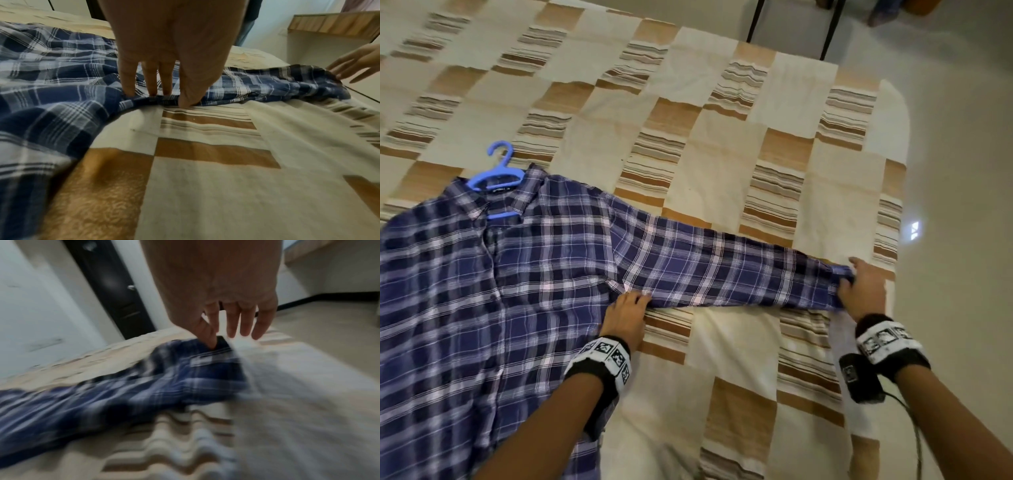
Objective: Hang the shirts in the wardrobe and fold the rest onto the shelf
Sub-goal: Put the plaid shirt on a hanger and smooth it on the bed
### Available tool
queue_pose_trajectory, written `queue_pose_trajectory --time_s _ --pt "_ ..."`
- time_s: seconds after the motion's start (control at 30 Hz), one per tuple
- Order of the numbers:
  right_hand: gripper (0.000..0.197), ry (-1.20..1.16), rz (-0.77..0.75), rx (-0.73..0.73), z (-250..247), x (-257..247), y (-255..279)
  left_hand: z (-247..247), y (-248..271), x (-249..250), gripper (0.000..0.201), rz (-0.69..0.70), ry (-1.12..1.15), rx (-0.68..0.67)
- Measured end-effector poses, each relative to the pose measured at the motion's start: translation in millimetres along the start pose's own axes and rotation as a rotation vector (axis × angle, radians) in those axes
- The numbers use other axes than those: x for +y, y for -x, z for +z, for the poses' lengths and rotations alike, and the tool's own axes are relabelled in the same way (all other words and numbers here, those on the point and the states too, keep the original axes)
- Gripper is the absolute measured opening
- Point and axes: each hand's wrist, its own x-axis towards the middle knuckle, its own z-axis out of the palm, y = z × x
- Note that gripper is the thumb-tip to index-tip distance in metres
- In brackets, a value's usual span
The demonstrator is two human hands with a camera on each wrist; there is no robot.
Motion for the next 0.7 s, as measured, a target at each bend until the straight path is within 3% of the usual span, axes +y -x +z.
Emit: queue_pose_trajectory --time_s 0.07,0.1,0.2,0.27,0.3,0.4,0.53,0.63,0.7 --pt "0.033 0.016 -0.216 0.092 23.7 -42.8 21.4 -2.5 -6.8 1.7 0.043 0.008 -0.006 0.064" --pt "0.034 0.015 -0.335 0.061 38.1 -68.7 35.5 -4.4 -11.4 1.0 0.040 0.010 0.006 0.099" --pt "0.052 0.108 -0.581 -0.261 93.9 -142.6 72.6 -10.7 -27.0 -2.0 0.041 0.031 0.030 0.147" --pt "0.063 0.302 -0.633 -0.446 131.7 -169.8 83.3 -12.0 -38.1 -2.7 0.051 0.052 -0.030 0.076" --pt "0.066 0.375 -0.646 -0.462 146.7 -174.7 84.0 -11.9 -42.6 -2.0 0.059 0.059 -0.064 0.014" --pt "0.077 0.414 -0.682 -0.352 157.2 -153.8 71.6 -7.4 -50.2 2.0 0.075 0.029 -0.115 -0.184" --pt "0.093 0.459 -0.502 -0.300 106.7 -58.0 23.0 -0.6 -55.1 4.0 0.084 -0.022 -0.138 -0.301" --pt "0.091 0.499 -0.180 -0.194 53.4 17.7 -13.7 -1.0 -61.5 3.3 0.086 -0.028 -0.123 -0.339" --pt "0.088 0.326 0.046 -0.071 19.4 51.7 -27.8 -3.8 -65.5 1.9 0.087 -0.019 -0.126 -0.371"
